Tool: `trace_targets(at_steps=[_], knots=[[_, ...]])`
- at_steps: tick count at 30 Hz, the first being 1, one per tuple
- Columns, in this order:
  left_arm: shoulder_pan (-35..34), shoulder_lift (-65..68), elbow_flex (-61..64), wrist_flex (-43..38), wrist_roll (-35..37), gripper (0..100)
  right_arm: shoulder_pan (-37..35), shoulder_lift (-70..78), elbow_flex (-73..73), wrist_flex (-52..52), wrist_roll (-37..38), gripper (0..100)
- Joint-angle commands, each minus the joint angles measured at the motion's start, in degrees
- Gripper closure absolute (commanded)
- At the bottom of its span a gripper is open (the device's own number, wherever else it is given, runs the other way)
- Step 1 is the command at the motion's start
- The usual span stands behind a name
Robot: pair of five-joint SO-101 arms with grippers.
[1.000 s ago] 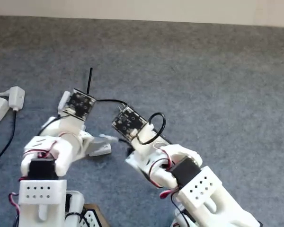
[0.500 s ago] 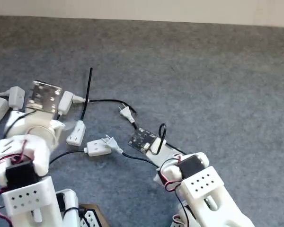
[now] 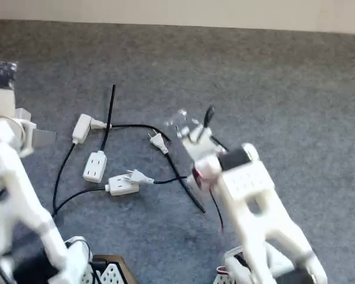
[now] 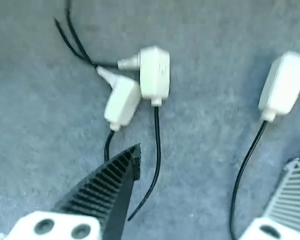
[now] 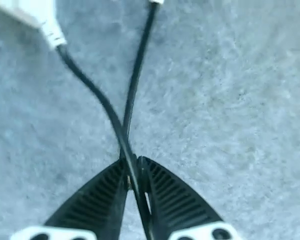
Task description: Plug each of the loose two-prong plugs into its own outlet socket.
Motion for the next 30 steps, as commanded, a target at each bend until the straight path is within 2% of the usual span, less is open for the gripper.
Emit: trace_targets(at_steps=[1,7,11,14,23,25,30], knots=[[-3.6,15.2,-17.3,10.3,-3.4,59,6.5,17.3,-12.5,-2.2,-3.4,99.3],[-7.8,30.8,-33.5,14.0,-3.4,59,21.8,26.9,-24.5,-4.5,-5.3,99.3],[-8.1,37.4,-38.7,14.2,-3.4,59,23.9,27.0,-27.6,-3.2,-1.0,99.3],[-7.9,40.0,-40.2,14.2,-3.4,59,16.5,27.6,-24.8,0.1,5.7,99.3],[-8.2,40.7,-40.6,14.1,-5.7,59,-7.6,26.9,-9.8,2.0,8.1,99.3],[-8.2,40.8,-40.5,13.9,-5.9,59,-9.5,26.9,-10.2,2.4,7.0,99.3],[-8.3,40.8,-40.5,13.8,-5.9,59,-8.6,27.4,-16.6,3.6,6.0,98.1]])
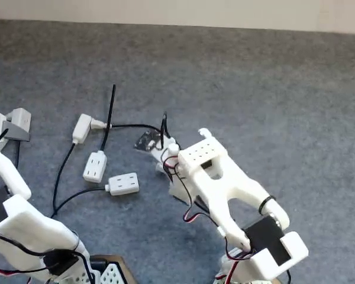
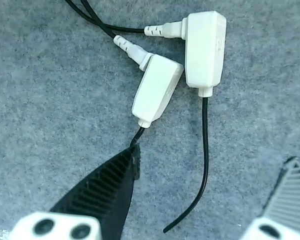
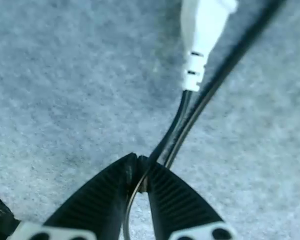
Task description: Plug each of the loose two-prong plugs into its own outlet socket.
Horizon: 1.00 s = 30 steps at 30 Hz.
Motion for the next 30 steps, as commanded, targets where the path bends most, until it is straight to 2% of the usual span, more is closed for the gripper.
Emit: trace_targets(at_steps=[1,6,8,11,18,30], knots=[[-0.2,-0.3,-2.2,-0.1,-0.5,59,-0.1,-0.4,-6.6,1.0,-0.9,96.0],[-0.2,-0.2,-2.2,-0.1,-0.5,59,-1.4,-0.4,-8.7,0.5,-0.4,73.4],[-0.2,-0.2,-2.2,-0.1,-0.5,59,-3.6,-0.4,-8.7,0.5,-0.5,68.4],[-0.2,-0.2,-2.2,-0.1,-0.5,59,-6.5,-0.5,-8.1,-2.2,-1.0,68.2],[-0.2,-0.2,-1.9,-0.1,-0.5,59,-5.7,2.6,-2.0,-17.4,-4.1,68.6],[-0.1,-0.2,-1.8,-0.1,-0.5,59,1.3,16.6,-11.2,-18.2,-4.3,78.2]])
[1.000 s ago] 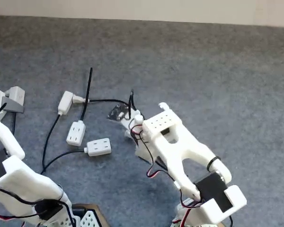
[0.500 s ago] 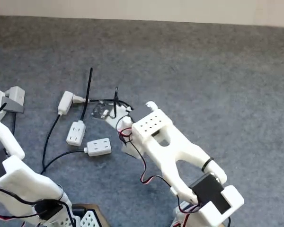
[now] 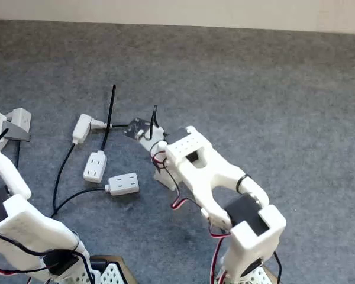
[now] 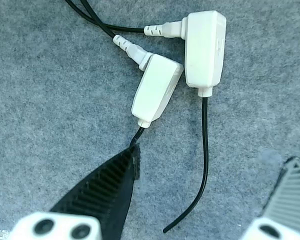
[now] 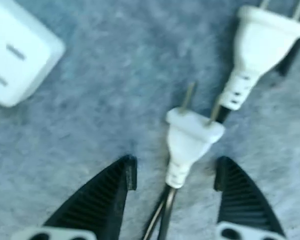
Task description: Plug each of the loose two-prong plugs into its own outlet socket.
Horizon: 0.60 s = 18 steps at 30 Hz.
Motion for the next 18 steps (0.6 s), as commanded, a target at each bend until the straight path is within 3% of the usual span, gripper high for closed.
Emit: trace_targets(at_steps=[1,7,12,18], knots=[[-0.1,-0.2,-1.8,-0.1,-0.5,59,2.1,1.5,-4.3,-0.6,-0.9,80.1],[-0.1,-0.2,-1.8,-0.1,-0.5,59,2.0,-2.2,-4.6,3.3,-1.1,98.7],[0.0,-0.2,-1.7,-0.1,-0.5,59,1.9,-4.2,-4.3,4.4,-1.1,99.1],[-0.1,-0.1,-1.7,0.1,-0.5,59,0.3,-4.4,-4.7,5.6,-6.6,99.1]])
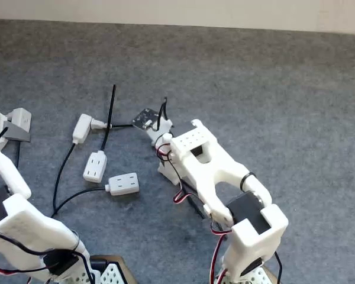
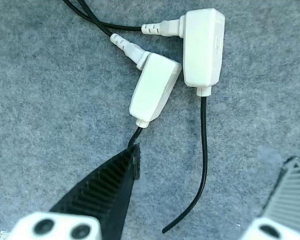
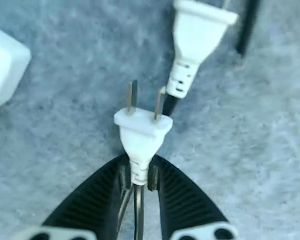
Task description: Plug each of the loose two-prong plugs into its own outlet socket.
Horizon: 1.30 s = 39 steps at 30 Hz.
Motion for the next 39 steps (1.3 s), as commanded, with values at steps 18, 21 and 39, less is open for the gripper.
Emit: trace_targets(at_steps=[18,21,39], knots=[[18.9,-9.8,-2.1,15.8,-0.4,59,-10.5,-51.6,36.9,-26.2,-4.8,99.1],[25.0,-16.3,3.1,15.7,-0.4,59,-12.9,-56.0,39.3,-26.2,-4.9,99.1],[38.8,-70.9,62.9,-22.6,6.1,59,-17.6,-56.3,40.7,-25.0,-7.3,99.1]])
